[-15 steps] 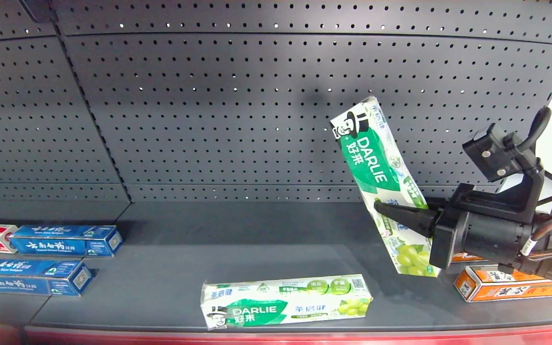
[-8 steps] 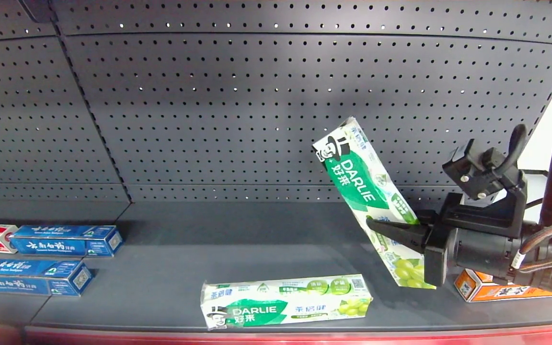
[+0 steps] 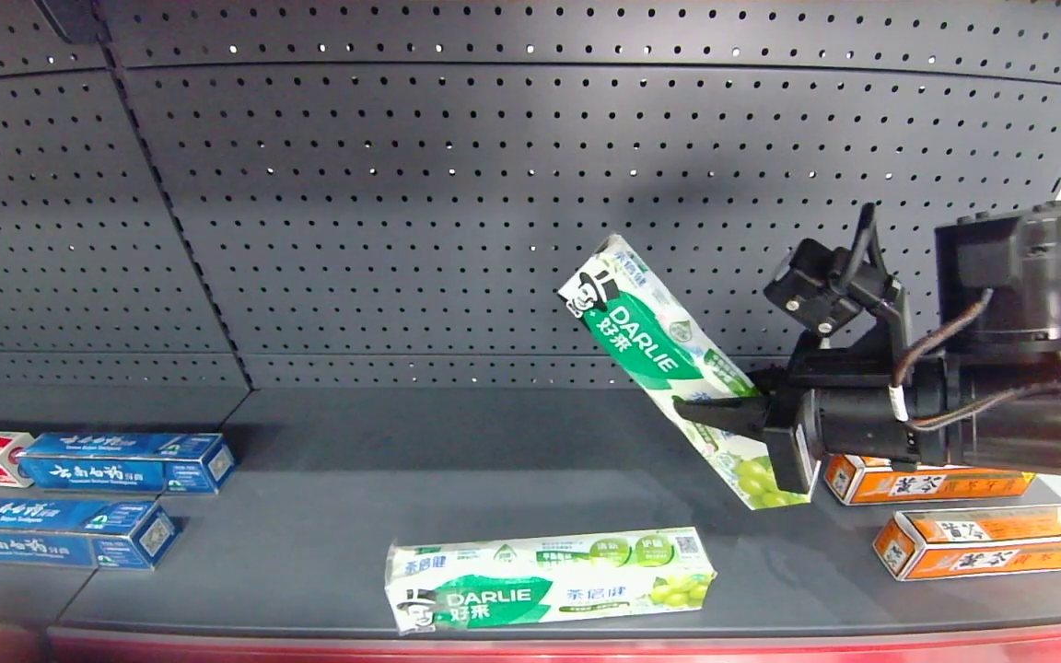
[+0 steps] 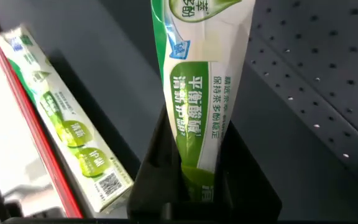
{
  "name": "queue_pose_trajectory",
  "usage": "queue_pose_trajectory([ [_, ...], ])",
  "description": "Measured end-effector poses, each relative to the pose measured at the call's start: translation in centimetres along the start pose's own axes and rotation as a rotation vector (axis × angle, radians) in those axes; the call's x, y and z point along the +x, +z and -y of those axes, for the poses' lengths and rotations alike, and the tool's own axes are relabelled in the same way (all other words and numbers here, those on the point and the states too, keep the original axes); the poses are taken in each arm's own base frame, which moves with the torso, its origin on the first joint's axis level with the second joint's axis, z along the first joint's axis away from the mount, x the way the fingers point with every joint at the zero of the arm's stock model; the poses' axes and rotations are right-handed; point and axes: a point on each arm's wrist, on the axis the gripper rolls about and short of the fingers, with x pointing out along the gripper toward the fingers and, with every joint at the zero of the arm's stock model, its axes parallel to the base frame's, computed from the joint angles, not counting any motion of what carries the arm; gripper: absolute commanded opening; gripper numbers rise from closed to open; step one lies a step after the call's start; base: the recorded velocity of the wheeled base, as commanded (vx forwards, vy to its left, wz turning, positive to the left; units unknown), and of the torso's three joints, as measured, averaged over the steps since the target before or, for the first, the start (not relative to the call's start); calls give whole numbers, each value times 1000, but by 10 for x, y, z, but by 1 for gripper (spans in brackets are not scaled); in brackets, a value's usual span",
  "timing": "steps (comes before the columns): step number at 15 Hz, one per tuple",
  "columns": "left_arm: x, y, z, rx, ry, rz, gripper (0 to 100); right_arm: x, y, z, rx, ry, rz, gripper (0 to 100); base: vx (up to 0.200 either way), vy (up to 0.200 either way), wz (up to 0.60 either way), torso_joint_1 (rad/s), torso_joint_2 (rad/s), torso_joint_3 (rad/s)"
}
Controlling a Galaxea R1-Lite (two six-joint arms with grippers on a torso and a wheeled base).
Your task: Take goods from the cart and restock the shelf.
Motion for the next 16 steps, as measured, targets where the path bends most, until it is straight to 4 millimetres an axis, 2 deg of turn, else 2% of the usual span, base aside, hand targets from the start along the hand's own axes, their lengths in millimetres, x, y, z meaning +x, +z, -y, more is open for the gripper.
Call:
queue_pose_trajectory([
  [2,0,0,0,0,0,0,100,14,6,6,-15,26,-42,0,0,0,0,0,0,0],
  [6,0,0,0,0,0,0,100,32,1,9,-87,85,-171,0,0,0,0,0,0,0],
  [11,0,0,0,0,0,0,100,43,3,12,-79,118,-245,0,0,0,0,0,0,0],
  [16,0,0,0,0,0,0,100,53,5,15,-156,156,-298,0,0,0,0,0,0,0],
])
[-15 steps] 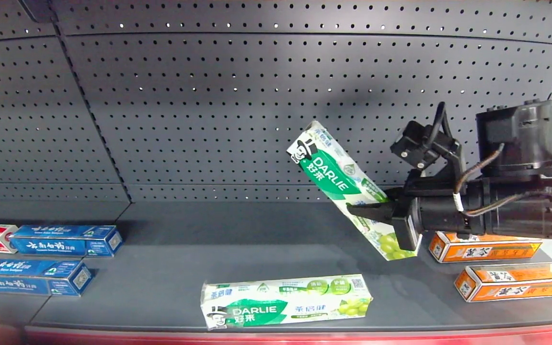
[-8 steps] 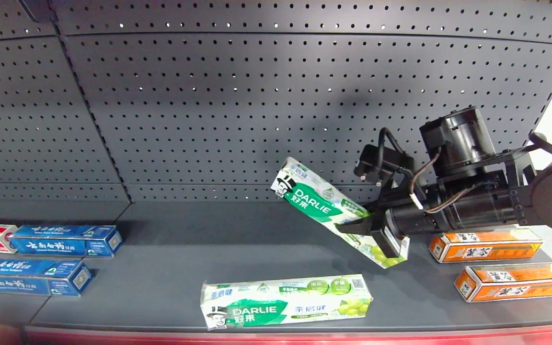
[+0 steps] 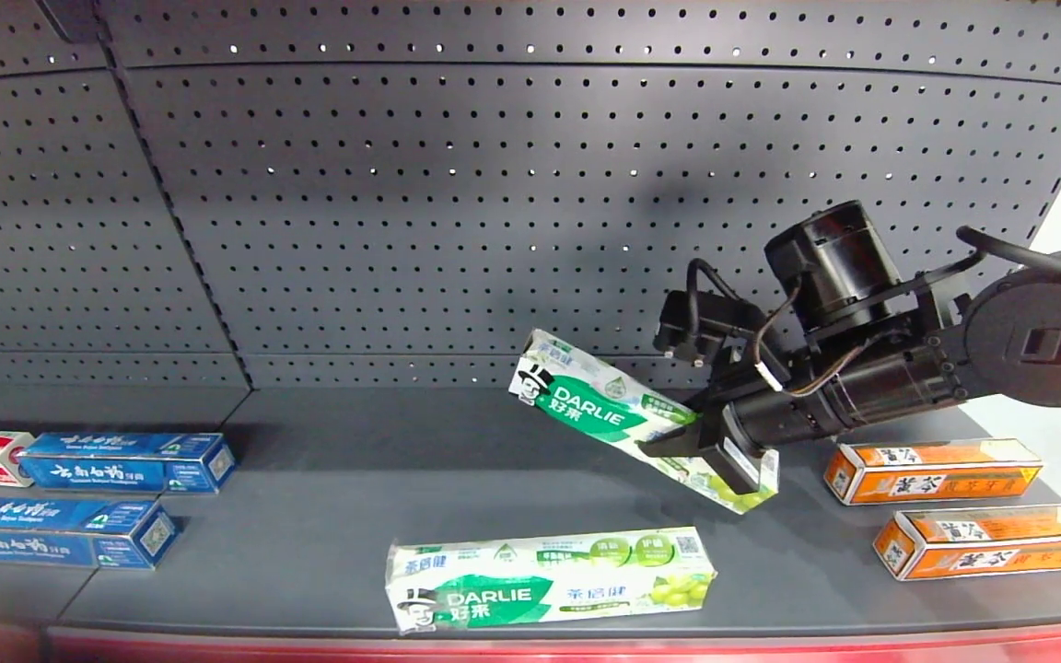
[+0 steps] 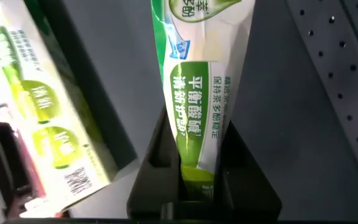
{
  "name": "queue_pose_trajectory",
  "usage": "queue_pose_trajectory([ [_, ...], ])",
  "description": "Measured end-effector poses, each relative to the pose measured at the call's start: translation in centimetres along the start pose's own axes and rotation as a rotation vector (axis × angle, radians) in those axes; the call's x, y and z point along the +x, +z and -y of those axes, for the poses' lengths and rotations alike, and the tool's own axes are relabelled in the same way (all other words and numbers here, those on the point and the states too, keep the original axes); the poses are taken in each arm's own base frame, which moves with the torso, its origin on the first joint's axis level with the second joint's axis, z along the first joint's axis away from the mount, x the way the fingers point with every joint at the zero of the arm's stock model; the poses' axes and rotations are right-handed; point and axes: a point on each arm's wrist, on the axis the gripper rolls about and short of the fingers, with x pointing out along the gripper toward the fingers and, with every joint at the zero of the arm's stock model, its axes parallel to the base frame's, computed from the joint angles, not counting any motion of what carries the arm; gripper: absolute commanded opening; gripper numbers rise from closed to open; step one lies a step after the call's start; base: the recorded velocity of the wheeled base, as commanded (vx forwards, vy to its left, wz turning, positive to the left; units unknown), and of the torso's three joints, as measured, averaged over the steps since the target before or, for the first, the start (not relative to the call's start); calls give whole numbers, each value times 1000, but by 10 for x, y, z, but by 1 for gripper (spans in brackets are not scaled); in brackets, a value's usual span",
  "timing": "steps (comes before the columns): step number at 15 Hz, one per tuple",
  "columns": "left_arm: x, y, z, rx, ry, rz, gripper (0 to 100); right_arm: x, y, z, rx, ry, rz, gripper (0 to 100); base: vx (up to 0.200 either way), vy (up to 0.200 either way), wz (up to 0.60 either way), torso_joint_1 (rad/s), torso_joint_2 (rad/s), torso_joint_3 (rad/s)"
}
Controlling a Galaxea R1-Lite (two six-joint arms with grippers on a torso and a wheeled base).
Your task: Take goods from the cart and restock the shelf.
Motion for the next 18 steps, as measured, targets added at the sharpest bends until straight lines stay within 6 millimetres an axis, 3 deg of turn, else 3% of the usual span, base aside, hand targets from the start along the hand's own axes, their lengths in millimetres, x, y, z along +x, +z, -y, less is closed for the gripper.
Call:
queue_pose_trajectory([
  [9,0,0,0,0,0,0,100,30,1,15,-49,2,-66,0,0,0,0,0,0,0],
  [18,0,0,0,0,0,0,100,52,-6,16,-44,29,-100,0,0,0,0,0,0,0],
])
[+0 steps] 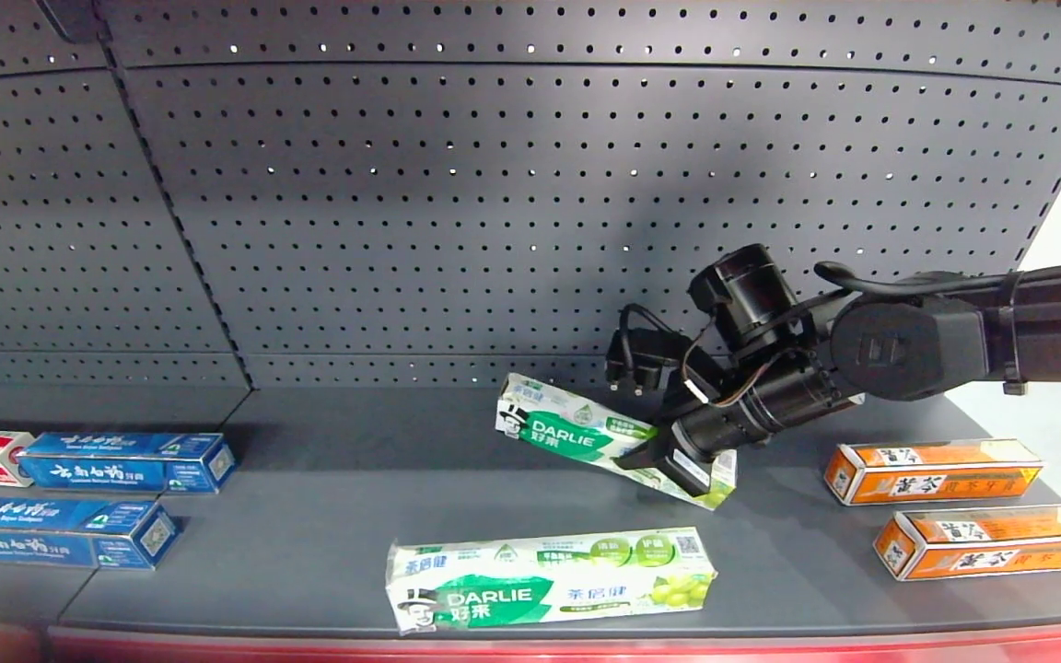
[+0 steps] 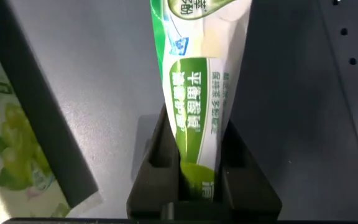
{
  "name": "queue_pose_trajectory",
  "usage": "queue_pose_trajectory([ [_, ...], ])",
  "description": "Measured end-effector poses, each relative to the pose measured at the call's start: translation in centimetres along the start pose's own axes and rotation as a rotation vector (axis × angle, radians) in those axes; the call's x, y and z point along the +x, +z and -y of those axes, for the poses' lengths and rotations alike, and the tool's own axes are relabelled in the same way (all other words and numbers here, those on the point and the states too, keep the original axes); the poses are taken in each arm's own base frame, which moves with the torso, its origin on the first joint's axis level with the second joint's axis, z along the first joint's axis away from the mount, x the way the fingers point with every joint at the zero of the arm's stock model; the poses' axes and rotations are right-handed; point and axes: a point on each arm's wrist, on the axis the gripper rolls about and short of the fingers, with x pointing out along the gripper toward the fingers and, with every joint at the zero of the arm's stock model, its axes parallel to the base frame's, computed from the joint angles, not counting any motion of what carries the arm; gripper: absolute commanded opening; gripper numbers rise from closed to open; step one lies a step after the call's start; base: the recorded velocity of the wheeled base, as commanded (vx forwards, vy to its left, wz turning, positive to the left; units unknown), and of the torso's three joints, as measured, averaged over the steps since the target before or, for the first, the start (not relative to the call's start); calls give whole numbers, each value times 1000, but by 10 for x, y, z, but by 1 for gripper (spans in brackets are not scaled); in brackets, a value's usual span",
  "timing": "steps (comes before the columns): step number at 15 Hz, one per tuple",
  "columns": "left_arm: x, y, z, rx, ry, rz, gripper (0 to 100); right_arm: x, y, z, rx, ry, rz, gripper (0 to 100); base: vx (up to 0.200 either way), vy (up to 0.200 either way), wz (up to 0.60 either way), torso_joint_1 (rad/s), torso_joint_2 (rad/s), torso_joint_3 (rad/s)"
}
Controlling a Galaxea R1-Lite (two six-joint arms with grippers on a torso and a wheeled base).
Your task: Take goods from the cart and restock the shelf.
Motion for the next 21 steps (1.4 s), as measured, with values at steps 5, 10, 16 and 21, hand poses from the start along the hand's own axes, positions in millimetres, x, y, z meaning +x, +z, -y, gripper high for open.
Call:
queue_pose_trajectory([
  [5,0,0,0,0,0,0,100,3,-2,-1,3,6,-7,100,0,0,0,0,0,0],
  [10,0,0,0,0,0,0,100,0,-1,3,11,-18,0,100,0,0,0,0,0,0],
  [16,0,0,0,0,0,0,100,-17,-5,12,24,-78,32,100,0,0,0,0,0,0],
  [21,0,0,0,0,0,0,100,-26,-19,9,40,-98,-13,100,0,0,0,0,0,0],
])
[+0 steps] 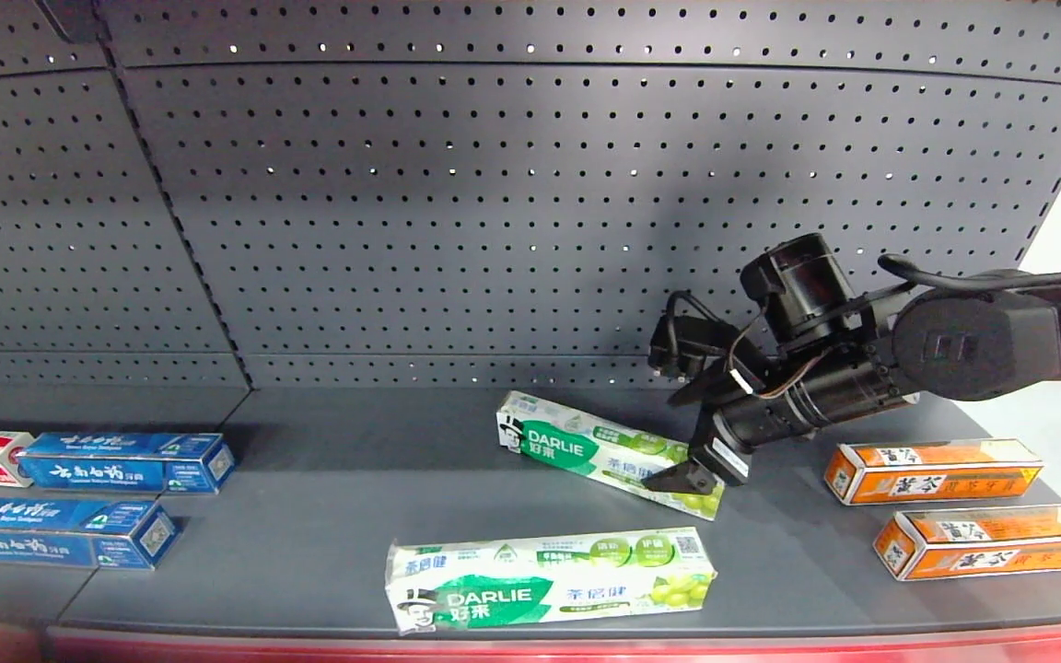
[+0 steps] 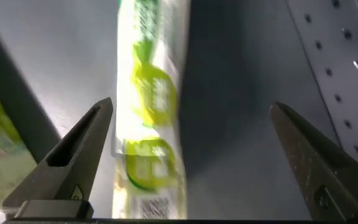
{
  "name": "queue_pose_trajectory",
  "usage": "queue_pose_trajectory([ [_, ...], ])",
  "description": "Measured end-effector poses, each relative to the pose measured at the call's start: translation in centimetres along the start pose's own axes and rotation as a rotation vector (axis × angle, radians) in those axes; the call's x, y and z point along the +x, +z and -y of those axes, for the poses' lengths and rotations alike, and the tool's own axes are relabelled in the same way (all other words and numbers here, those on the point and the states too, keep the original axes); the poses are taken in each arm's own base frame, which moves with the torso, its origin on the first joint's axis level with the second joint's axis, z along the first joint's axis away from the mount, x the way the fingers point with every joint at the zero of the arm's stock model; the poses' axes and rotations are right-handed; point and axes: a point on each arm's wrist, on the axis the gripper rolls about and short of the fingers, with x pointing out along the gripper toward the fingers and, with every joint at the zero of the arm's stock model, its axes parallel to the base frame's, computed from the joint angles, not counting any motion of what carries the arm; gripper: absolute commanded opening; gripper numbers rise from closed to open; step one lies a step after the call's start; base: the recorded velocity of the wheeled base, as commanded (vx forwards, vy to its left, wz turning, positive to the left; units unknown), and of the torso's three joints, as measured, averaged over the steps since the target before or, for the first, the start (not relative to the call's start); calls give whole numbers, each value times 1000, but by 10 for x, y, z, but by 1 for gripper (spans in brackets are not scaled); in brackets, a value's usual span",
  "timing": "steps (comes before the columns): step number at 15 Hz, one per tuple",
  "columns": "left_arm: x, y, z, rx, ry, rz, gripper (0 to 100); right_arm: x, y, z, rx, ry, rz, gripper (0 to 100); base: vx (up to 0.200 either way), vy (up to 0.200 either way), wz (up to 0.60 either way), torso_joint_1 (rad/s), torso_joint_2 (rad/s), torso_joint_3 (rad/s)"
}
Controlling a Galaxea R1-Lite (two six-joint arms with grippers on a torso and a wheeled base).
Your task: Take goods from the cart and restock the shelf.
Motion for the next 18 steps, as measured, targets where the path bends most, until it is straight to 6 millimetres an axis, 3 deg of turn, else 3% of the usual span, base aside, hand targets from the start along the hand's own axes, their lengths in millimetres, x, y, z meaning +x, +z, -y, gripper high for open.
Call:
queue_pose_trajectory([
  [13,0,0,0,0,0,0,100,-23,-31,23,20,-81,-54,100,0,0,0,0,0,0],
  [18,0,0,0,0,0,0,100,-41,-33,17,24,-95,-36,100,0,0,0,0,0,0],
])
